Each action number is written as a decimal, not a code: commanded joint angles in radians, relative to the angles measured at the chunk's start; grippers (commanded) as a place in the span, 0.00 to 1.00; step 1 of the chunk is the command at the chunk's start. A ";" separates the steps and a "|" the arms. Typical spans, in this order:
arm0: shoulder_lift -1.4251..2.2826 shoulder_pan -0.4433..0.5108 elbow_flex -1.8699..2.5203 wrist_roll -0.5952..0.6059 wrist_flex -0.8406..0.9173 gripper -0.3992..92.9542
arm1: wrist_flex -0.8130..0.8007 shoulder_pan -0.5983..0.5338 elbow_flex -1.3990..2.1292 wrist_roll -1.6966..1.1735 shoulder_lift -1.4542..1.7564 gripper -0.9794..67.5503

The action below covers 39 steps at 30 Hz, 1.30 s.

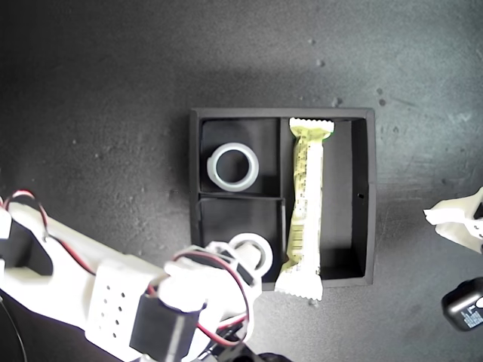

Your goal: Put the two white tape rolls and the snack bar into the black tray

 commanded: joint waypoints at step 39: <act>1.862 -0.301 2.192 -0.110 -0.428 0.00 | 0.049 0.213 0.445 0.133 0.663 0.01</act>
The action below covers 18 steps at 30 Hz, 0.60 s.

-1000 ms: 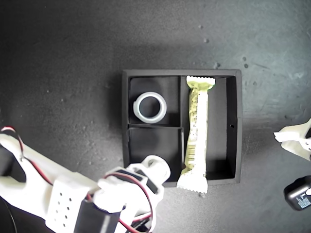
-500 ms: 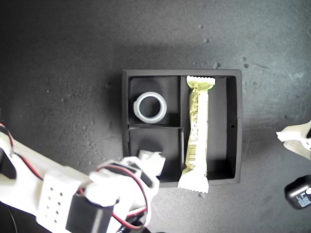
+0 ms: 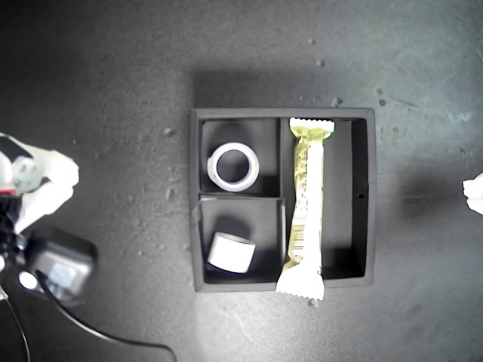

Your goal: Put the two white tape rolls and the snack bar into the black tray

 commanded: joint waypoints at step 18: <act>0.988 0.064 0.974 -0.192 -0.149 0.00 | 0.264 0.126 0.589 0.224 0.687 0.11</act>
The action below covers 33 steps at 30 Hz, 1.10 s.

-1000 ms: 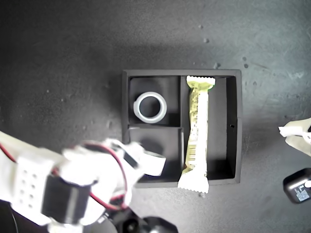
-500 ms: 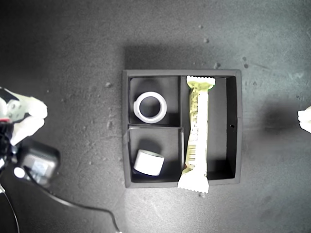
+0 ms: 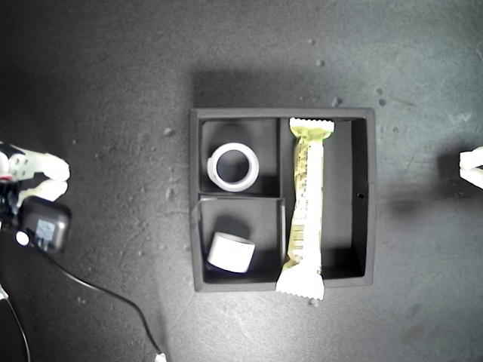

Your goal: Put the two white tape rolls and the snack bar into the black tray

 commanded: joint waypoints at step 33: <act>0.058 -0.066 0.170 0.109 0.064 0.01 | 0.069 -0.074 0.015 0.015 0.011 0.11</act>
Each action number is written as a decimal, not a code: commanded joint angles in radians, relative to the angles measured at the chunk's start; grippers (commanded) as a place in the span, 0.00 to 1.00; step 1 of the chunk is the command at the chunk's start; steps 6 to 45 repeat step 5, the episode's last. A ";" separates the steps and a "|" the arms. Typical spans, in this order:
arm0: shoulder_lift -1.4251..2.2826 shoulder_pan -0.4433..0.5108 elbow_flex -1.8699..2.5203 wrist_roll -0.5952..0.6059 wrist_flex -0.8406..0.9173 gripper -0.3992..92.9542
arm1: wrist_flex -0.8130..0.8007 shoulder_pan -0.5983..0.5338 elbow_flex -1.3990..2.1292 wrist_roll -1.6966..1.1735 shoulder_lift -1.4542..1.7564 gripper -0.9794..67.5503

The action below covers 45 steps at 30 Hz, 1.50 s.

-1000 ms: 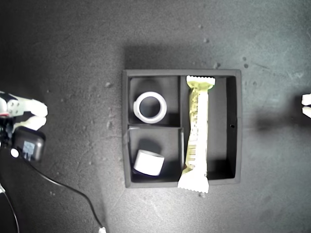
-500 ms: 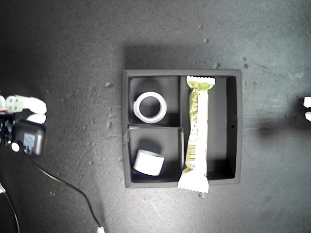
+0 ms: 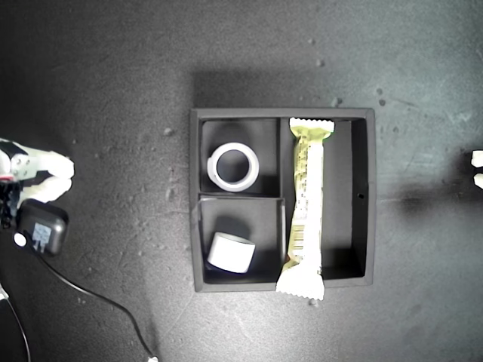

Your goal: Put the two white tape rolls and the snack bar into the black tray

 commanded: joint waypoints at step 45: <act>0.054 -0.003 0.060 0.011 0.035 0.01 | 0.005 -0.002 0.012 -0.003 0.002 0.11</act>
